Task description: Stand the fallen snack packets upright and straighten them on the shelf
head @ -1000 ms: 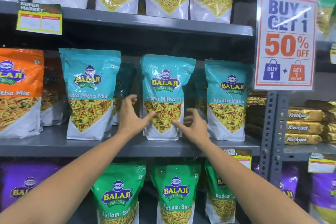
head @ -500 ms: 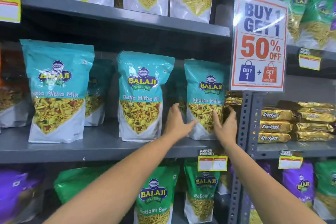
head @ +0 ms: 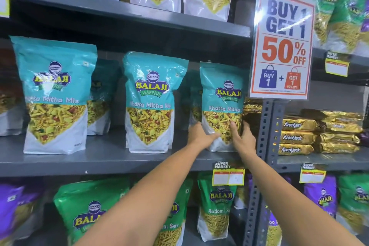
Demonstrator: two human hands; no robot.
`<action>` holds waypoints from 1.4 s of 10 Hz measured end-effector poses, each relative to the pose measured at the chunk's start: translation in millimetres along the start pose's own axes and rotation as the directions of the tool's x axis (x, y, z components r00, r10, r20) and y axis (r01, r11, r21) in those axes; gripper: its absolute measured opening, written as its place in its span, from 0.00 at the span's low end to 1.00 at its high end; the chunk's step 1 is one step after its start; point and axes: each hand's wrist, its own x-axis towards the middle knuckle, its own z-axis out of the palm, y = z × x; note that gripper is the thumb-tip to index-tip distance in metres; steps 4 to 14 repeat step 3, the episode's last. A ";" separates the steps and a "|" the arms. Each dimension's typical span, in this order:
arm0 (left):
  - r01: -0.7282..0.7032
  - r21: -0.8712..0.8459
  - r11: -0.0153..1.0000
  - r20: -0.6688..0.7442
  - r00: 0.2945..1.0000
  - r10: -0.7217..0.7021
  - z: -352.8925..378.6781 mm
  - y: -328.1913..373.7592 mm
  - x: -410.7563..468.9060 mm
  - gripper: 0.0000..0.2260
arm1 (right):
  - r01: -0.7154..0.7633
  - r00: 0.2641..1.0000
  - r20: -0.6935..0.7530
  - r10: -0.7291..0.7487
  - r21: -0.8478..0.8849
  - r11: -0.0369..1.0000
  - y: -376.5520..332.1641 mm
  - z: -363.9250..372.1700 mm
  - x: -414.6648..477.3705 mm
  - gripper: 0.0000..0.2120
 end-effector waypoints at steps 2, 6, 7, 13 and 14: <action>-0.143 0.101 0.984 -0.054 0.987 0.149 -24.5 -0.8 -27.1 0.21 | 0.129 0.987 -0.069 -0.147 -0.214 0.968 -18.6 -10.7 -18.0 0.25; -0.271 0.150 0.951 -0.119 0.950 0.289 -57.9 -5.4 -42.4 0.15 | 0.178 0.981 -0.019 -0.195 -0.335 0.925 -30.3 -14.4 -40.6 0.19; -0.271 0.150 0.951 -0.119 0.950 0.289 -57.9 -5.4 -42.4 0.15 | 0.178 0.981 -0.019 -0.195 -0.335 0.925 -30.3 -14.4 -40.6 0.19; -0.271 0.150 0.951 -0.119 0.950 0.289 -57.9 -5.4 -42.4 0.15 | 0.178 0.981 -0.019 -0.195 -0.335 0.925 -30.3 -14.4 -40.6 0.19; -0.271 0.150 0.951 -0.119 0.950 0.289 -57.9 -5.4 -42.4 0.15 | 0.178 0.981 -0.019 -0.195 -0.335 0.925 -30.3 -14.4 -40.6 0.19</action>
